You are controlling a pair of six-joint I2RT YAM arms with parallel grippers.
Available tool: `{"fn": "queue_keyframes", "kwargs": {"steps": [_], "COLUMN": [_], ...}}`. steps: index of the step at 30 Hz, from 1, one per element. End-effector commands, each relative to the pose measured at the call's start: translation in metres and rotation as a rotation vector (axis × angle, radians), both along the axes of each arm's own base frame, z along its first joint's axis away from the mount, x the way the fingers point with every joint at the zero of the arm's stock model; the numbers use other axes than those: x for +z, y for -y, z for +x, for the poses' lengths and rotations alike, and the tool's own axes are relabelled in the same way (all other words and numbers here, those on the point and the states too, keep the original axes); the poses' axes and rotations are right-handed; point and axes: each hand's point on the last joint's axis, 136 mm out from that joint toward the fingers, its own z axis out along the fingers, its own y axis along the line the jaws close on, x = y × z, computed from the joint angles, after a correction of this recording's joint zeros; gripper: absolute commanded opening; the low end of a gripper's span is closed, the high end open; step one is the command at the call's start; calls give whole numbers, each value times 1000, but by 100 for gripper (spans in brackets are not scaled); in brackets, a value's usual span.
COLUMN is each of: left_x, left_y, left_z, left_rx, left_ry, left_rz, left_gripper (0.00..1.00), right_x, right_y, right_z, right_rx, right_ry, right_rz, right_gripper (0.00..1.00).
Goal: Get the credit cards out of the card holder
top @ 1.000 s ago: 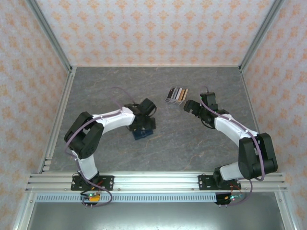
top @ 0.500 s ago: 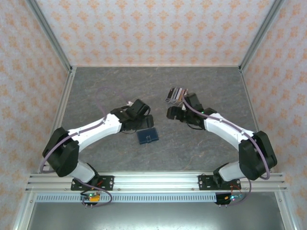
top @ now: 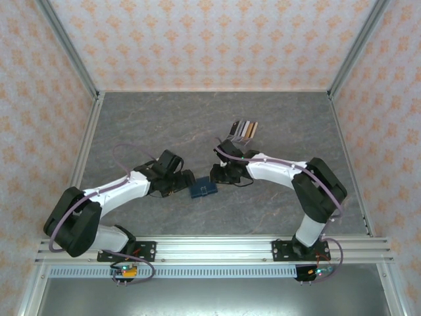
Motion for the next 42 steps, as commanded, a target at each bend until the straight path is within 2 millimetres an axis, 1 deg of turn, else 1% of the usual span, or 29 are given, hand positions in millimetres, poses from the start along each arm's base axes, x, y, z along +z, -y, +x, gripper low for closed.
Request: {"fn": "queue_keyframes", "kwargs": {"steps": [1, 5, 9, 19, 22, 27, 29, 37, 42], "left_x": [2, -3, -6, -17, -16, -6, -2, 21, 30], "left_y": [14, 24, 27, 38, 43, 54, 55, 65, 67], "left_z": [4, 6, 7, 6, 7, 12, 15, 22, 23], "left_rx": [0, -10, -12, -29, -35, -55, -46, -71, -74], "left_ry": [0, -18, -29, -67, -59, -20, 0, 69, 92], "left_rz": [-106, -153, -166, -216, -248, -330, -359, -450, -471], "left_gripper": [84, 82, 82, 82, 82, 80, 79, 70, 59], "right_x": [-3, -12, -20, -34, -36, -37, -36, -33, -29], "right_y": [0, 1, 4, 8, 8, 7, 6, 2, -1], "right_z": [3, 1, -1, -4, -6, -6, -6, -5, -4], "right_rx": [-26, -23, -30, -54, -52, -53, -53, -57, -61], "right_ry": [-23, -46, -71, -111, -120, -122, -123, -123, -116], "right_rz": [-22, -39, -72, -102, -97, -94, -89, -62, -40], "right_gripper": [31, 29, 27, 27, 27, 26, 26, 26, 26]}}
